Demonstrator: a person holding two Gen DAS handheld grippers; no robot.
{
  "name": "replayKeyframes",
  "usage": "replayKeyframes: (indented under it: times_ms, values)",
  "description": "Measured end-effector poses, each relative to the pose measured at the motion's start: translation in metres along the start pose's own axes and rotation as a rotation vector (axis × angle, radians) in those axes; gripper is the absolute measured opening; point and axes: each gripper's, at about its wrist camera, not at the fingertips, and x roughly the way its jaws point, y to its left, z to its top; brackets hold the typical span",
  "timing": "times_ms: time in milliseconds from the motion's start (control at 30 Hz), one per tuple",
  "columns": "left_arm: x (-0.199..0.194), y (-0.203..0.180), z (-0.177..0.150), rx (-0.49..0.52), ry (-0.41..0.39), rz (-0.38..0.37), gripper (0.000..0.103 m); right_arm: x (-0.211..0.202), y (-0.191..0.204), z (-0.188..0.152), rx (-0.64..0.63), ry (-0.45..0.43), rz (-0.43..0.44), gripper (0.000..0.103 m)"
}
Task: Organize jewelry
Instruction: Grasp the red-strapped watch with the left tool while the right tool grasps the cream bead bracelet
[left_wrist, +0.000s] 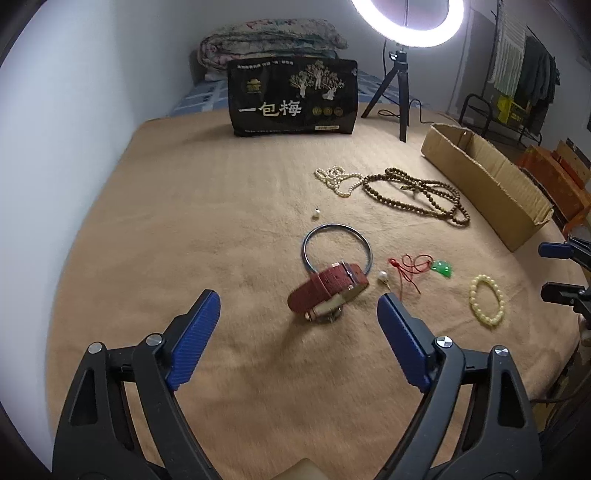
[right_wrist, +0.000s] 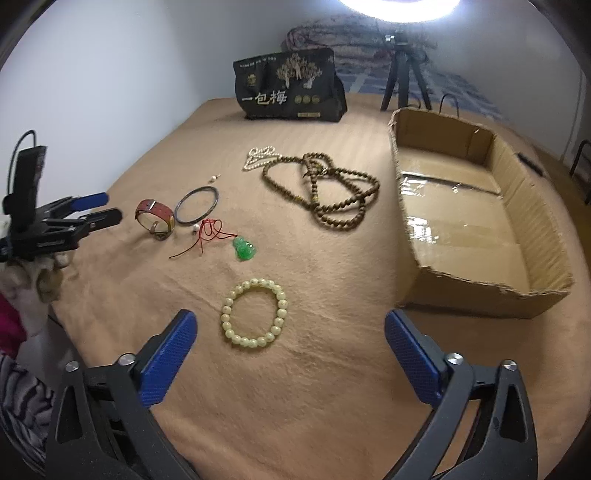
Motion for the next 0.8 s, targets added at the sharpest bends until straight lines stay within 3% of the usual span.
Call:
replayKeyframes:
  times_ms: [167,300,467,600,667,800]
  values:
    - [0.019,-0.012,0.007,0.11,0.013,0.0,0.089,0.015,-0.003,0.003,0.02,0.029,0.026,0.091]
    - [0.036,-0.012,0.008,0.124,0.031,-0.011,0.089,0.024,0.0,0.005,0.002,0.046,0.026,0.086]
    - [0.045,-0.009,0.006,0.111,0.036,-0.03,0.089,0.038,0.001,0.006,-0.023,0.097,0.021,0.067]
    - [0.048,-0.009,0.008,0.103,0.043,-0.048,0.079,0.049,0.001,0.006,-0.025,0.139,0.007,0.047]
    - [0.051,-0.009,0.008,0.102,0.047,-0.053,0.076,0.053,0.001,0.004,-0.022,0.15,-0.004,0.045]
    - [0.059,-0.01,0.007,0.097,0.072,-0.062,0.059,0.056,0.004,0.002,-0.026,0.159,-0.031,0.045]
